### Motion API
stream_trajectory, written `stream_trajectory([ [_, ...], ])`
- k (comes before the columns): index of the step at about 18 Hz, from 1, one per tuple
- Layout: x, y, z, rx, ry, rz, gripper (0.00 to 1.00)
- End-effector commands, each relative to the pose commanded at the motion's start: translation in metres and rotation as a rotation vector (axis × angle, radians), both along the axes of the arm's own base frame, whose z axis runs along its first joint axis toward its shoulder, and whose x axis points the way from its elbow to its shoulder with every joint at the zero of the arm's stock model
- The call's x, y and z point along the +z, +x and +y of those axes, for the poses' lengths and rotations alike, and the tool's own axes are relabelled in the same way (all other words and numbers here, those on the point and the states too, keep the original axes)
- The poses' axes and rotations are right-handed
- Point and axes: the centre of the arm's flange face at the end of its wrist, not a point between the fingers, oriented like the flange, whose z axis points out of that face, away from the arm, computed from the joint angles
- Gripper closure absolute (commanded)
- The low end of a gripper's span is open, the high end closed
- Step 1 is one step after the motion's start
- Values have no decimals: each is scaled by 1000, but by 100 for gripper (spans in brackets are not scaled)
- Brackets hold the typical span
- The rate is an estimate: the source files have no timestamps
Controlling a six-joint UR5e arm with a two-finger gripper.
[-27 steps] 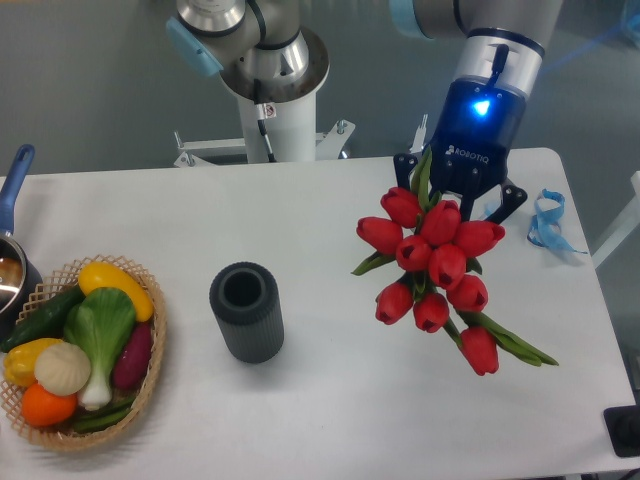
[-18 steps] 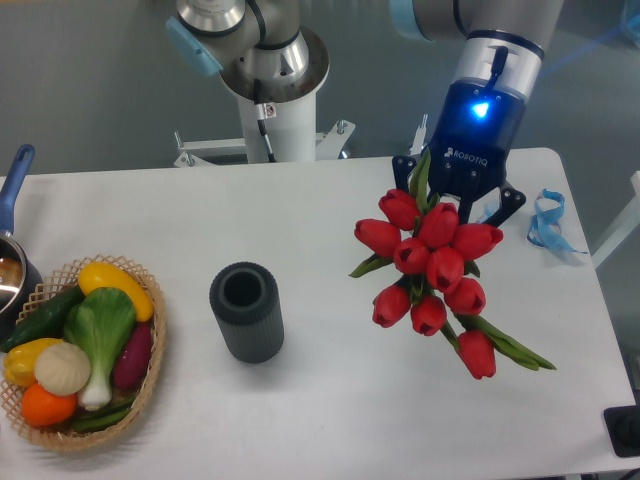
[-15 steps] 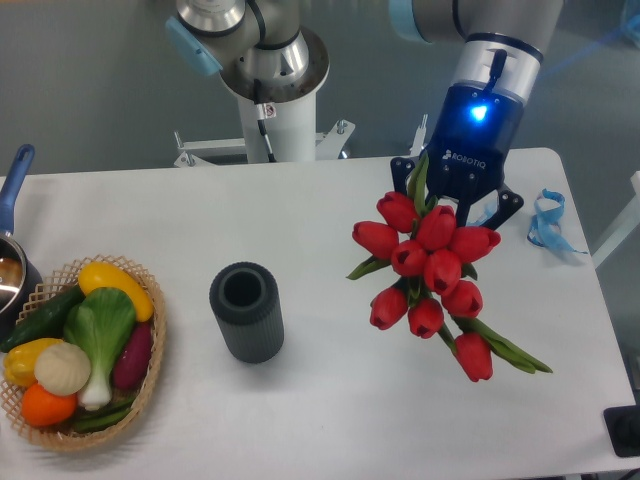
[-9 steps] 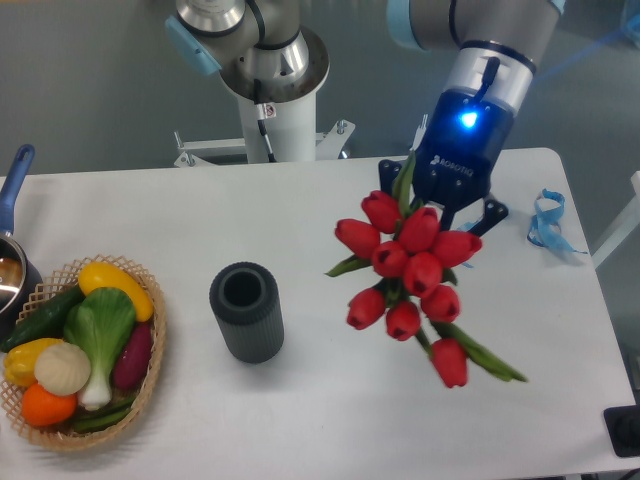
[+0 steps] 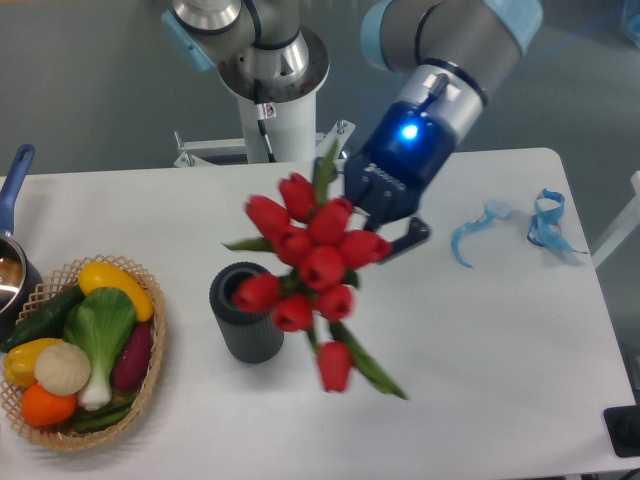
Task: Insert the flowers into the vase
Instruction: 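Carry the tulip bunch over the black vase, stems pointing down, then lower the tulip stems into the black vase opening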
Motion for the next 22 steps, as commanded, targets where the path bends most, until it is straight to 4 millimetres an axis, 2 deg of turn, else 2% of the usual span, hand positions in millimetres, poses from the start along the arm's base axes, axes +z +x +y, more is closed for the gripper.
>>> stream_trajectory([
  [5,-3,31,0,-60,43,-14,67],
  [8,-27,50,2,-93,46,0,67],
  [10,-34,60,-2,-106,58,26,68],
  [17,-48,58,-3,-110,65,29,68],
  [22,-74,58,-10,-107,61,33,67],
])
